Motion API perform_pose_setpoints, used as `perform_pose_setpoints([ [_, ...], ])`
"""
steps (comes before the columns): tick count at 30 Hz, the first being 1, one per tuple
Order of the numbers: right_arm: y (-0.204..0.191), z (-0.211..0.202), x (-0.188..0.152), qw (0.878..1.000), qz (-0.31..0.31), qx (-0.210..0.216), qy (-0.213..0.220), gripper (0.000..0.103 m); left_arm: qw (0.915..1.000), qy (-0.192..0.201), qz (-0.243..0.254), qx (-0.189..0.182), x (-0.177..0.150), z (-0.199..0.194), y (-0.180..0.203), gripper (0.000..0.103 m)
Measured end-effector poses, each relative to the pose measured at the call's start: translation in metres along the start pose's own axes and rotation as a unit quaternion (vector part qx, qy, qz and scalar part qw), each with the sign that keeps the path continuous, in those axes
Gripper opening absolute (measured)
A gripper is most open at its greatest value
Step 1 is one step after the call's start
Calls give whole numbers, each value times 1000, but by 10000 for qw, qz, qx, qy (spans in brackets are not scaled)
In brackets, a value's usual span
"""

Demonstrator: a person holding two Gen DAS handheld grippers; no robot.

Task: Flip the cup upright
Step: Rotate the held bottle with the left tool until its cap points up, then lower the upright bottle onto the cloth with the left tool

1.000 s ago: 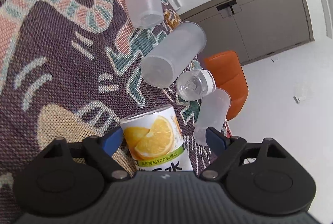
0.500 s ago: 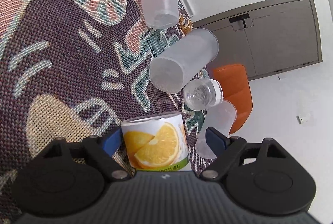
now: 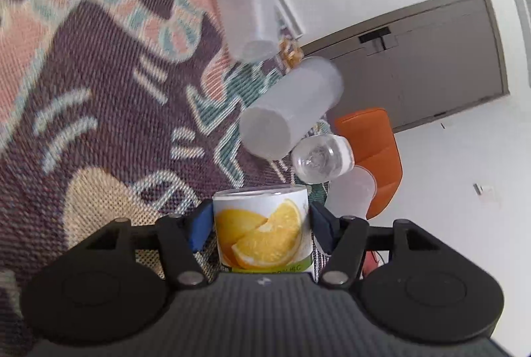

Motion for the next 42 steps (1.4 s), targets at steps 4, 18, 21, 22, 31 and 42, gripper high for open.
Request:
perform_pose_setpoints([
  [4,-5,-2,1,10000,-13,-36,62,86,9968,321,731,-84,4,-21,21,60],
  [18,-18,-1,-2,9999,-23,41,148,86,9313,1394,3355,271,-15,-68,82,60],
  [21,-19,1,-2,9999,-35,12,158,86,9137,1381,3804,367,-25,-67,89,60],
  [22,-20,1,-3,9999,-39,6,156,86,9078,1385,3939,391,-29,-65,91,60],
  [31,-17,11,-16,9998,220,27,13,86,8740,1153,4691,523,-57,-46,88,60],
  [42,-19,11,-21,9995,306,54,-37,86,8593,1378,4913,343,-69,-63,93,94],
])
Point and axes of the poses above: each gripper's, at about its wrist camera, not at the fingertips, and z roughly the way its jaws point, y to its right, x to its top, the point moved 4 cm from there along z, roughly the way its jaws point, and after that the axes turned 2 degrees about x, right-handed, at the moved point
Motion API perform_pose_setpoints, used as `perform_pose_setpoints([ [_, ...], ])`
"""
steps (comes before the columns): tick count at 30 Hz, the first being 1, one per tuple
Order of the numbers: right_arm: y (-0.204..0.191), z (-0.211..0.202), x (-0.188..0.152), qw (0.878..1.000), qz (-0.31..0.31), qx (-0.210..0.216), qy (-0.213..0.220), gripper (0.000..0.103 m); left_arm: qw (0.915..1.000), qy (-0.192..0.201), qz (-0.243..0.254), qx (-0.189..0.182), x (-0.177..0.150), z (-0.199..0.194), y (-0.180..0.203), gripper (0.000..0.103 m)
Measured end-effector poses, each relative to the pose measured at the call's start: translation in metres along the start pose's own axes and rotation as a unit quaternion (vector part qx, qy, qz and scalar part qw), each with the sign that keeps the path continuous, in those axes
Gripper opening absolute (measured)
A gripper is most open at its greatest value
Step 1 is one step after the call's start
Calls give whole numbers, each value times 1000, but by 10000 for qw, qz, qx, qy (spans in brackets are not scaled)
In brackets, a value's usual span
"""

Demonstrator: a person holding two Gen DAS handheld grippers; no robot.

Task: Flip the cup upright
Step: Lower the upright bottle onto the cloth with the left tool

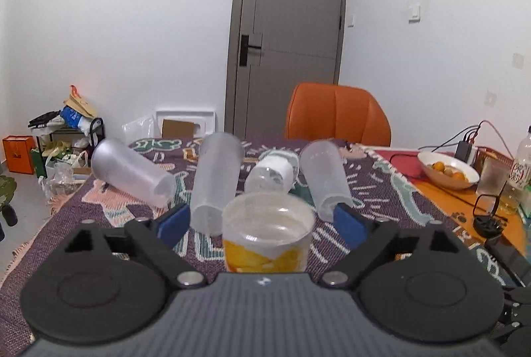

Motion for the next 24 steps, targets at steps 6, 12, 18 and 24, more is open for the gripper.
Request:
perform_pose_setpoints([
  [6,-8,-9,5,9999,-74,-23,92,91,9998,121,-79,-128,6,-17,-5,96],
  [12,-20,-22,10,9995,-197,-58,260,103,9996,104,-196,-163,4,-31,-16,99],
  [18,-27,-33,14,9990,-190,-188,344,103,9996,60,-258,-109,-1,-44,-28,102],
  [24,-34,-41,14,9987,-144,-318,358,103,9997,29,-190,-126,-5,-58,-37,103],
])
Point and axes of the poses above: each gripper's, at about its wrist camera, not at the fingertips, and z roughly the way its jaws point, y to its right, x to its top, the point moved 4 cm from there along z, roughly the way its jaws point, and after that the axes turned 2 degrees about x, right-handed, at the moved point
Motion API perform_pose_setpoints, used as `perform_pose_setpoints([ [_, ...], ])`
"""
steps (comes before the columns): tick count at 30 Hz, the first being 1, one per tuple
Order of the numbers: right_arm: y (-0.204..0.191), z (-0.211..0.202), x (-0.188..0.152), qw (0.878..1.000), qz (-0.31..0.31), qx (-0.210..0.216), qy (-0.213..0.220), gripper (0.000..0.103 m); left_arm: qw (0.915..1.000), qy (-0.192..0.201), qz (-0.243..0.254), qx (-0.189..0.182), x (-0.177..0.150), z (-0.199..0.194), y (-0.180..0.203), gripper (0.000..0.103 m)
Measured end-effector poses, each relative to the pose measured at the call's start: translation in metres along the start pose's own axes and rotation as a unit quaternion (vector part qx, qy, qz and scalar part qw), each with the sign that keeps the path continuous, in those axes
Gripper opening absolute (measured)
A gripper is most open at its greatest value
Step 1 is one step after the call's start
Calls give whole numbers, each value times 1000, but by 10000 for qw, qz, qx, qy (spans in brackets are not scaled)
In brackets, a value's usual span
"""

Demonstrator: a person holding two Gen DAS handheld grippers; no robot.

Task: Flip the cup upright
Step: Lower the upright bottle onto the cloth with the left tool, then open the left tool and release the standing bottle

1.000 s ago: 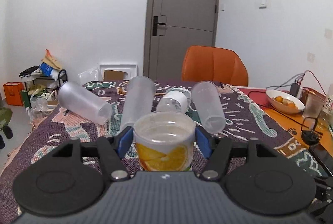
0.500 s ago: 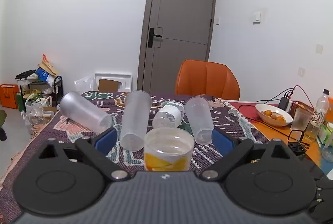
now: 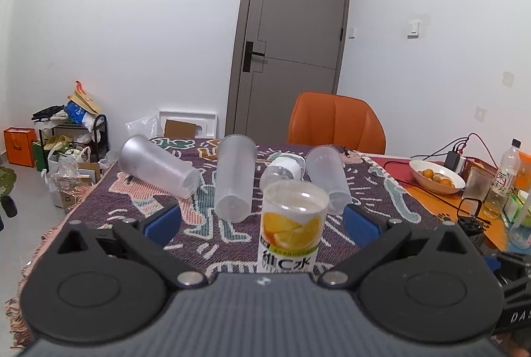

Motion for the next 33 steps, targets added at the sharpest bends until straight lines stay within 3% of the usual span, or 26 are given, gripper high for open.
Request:
perform_pose_setpoints([
  [15,-27,-23,0,9999,-63,-6,-119,103,9990,-320,184,-254,-14,-36,-12,103],
  [33,-44,-44,3,9996,-233,-84,-109,103,9982,-441,316,-245,-21,-64,-22,103],
])
Point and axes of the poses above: each gripper's, at about its wrist camera, not at the fingertips, and z roughly the way its jaws point, y to its right, x to its top, the point moved 4 cm from there along z, roughly the way its jaws point, and after that the axes turned 2 degrees about x, right-handed, at the moved point
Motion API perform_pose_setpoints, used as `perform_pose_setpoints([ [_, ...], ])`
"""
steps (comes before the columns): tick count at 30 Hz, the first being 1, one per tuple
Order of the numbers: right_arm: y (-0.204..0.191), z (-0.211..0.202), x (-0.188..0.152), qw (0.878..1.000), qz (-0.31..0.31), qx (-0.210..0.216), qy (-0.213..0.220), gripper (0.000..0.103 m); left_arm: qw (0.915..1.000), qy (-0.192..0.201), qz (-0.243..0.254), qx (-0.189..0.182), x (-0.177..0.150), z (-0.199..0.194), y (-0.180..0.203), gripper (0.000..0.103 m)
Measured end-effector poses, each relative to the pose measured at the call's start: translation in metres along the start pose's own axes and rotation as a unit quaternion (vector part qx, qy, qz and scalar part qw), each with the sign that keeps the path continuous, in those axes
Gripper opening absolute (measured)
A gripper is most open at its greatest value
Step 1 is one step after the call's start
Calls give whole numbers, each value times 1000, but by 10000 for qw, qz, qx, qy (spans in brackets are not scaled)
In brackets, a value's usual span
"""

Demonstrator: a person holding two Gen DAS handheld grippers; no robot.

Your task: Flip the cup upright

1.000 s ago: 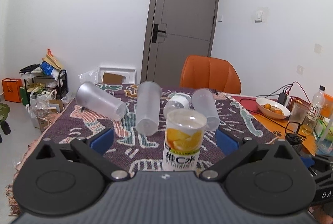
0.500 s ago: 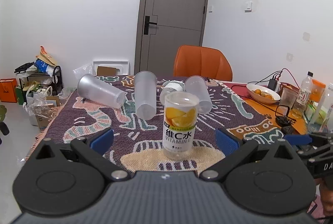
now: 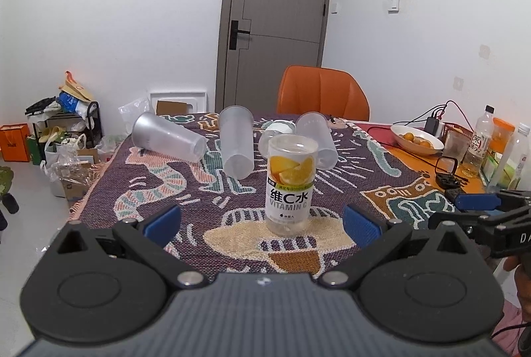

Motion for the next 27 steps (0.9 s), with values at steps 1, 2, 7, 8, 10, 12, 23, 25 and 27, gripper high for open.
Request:
perform_pose_setpoints([
  [1,1,0,0,10000,12,4,-3,103,10000,-8,2,7,0,0,-1,103],
  [2,2,0,0,10000,19,-1,-5,103,10000,-28,-7,8,0,1,-1,103],
  [7,3,0,-1,10000,16,-14,-21,103,10000,-71,-10,-9,-1,2,-1,103],
  [8,3,0,-1,10000,14,-15,-17,103,10000,-72,1,-8,-1,2,-1,103],
  [10,2,0,-1,10000,16,-14,-18,103,10000,-75,1,-8,-1,1,-2,103],
  [12,2,0,-1,10000,13,-6,-27,103,10000,-79,-4,-6,-2,1,-1,103],
  [23,1,0,-2,10000,-33,15,-52,103,9999,-117,-26,10,-3,1,-3,103],
  [25,1,0,-2,10000,-33,18,-52,103,9999,-119,-24,13,-3,1,-4,103],
  [27,1,0,-2,10000,-33,14,-54,103,9999,-116,-24,19,-3,0,-5,103],
])
Point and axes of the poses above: each gripper's, at about its wrist camera, not at the fingertips, and z roughly the way its jaws point, y to its right, x to its top, the point moved 4 cm from there along z, roughly the way its jaws point, and after that the axes turned 2 degrees about x, right-handed, at the moved point
